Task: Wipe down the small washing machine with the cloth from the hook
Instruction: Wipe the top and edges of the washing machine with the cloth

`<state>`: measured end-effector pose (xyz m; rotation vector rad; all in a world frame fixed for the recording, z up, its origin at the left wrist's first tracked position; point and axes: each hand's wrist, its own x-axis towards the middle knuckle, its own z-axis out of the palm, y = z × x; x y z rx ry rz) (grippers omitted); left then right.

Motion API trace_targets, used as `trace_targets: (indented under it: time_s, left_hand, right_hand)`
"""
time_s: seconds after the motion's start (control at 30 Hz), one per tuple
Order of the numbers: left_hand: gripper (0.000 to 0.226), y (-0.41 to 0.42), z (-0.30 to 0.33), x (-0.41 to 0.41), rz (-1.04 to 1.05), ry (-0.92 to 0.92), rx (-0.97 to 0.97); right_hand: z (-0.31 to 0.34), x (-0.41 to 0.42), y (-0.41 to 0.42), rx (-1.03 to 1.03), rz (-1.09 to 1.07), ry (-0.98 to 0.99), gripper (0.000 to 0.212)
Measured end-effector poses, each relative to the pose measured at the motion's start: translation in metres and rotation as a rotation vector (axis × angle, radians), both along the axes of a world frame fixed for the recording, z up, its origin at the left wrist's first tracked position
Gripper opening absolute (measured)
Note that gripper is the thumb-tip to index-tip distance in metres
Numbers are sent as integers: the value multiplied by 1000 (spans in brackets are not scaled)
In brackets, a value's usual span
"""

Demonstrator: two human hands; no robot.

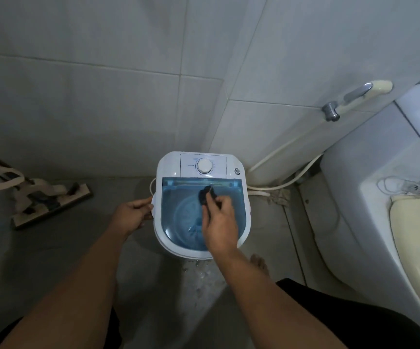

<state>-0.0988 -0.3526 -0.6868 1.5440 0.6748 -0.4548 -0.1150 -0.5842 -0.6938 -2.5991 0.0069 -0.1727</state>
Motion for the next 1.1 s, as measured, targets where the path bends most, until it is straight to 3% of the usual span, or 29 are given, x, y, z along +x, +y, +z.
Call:
trace_targets:
  time_s: [0.1,0.17,0.23,0.37,0.6,0.7,0.77,0.83,0.97,1.03,1.1]
  left_hand:
    - [28,1,-1,1,-9,4,1]
    - [28,3,-2,0,-6,8,4]
    - [29,3,-4,0,0,0,2]
    - [30,1,-1,-1,9,-18,-13]
    - [31,0,1,0,-2,-23,8]
    - [31,3,0,2,-18,-14,16]
    - [32,2,2,2,-44,-3,22]
    - [32,0,2,1,-47,-4,17]
    - [33,-2,0,0,-37,-18,42]
    - [32,-1,-2,0,-30,-23,45]
    - [33,0,-3,0,-29,-24,50]
  right_hand:
    - [9,6,12,-10,386,22,41]
    - [20,20,-1,33,519,91,41]
    - [31,41,-27,82,412,76,40]
    - [42,73,-77,59,-71,47,39]
    - [4,20,-5,-93,-5,-21,42]
    - [6,2,23,-133,254,-22,43]
    - [11,-5,28,-82,525,28,43]
    - [20,-10,24,10,632,71,41]
    - [25,-11,-32,217,198,-51,39]
    - [15,-21,-74,205,-23,-70,43]
    - [4,-43,-96,142,-93,4,48]
